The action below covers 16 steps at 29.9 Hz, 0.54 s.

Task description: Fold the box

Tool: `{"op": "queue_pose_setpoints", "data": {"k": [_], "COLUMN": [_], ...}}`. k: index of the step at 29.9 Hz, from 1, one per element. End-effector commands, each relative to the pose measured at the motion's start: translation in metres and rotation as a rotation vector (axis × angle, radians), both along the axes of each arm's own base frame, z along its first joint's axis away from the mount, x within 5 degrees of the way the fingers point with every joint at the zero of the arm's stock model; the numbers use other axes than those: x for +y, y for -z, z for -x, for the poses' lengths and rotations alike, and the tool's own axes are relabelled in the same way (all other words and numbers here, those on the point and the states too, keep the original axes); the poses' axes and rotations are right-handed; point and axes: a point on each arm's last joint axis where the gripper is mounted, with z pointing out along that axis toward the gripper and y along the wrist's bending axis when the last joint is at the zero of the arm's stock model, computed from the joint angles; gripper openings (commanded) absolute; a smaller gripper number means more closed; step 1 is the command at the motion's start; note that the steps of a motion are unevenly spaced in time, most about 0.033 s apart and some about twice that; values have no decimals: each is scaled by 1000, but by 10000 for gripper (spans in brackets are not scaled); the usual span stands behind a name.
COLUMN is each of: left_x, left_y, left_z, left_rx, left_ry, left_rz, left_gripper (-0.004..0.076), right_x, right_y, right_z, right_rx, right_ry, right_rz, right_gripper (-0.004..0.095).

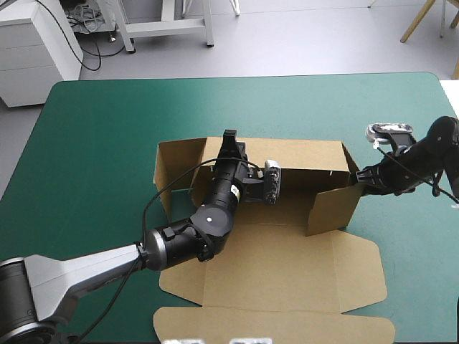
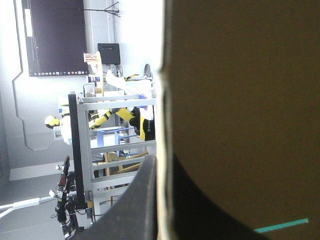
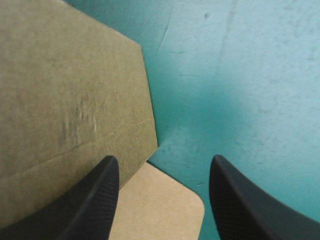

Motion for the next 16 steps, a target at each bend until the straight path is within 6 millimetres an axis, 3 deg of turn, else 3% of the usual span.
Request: {"op": "queue_pose_setpoints", "data": {"k": [1,8,16], "left_x": [3,3,1], "left_y": [-24,-24,-24], "left_z": [5,5,6], "left_rx": [-64,-65,-76], "left_ry": [16,22,57], "left_rz": [25,18,-31], "left_gripper": [-10,-10,-10], "right_x": [11,22,26], "right_y": [-17,-14,8], "right_z": [13,30,37], "right_rx": [-87,-124,-170], "right_ry": [-30,-118,-321], "right_rz": [-88,-168,-151], "right_gripper": [481,458,458]}}
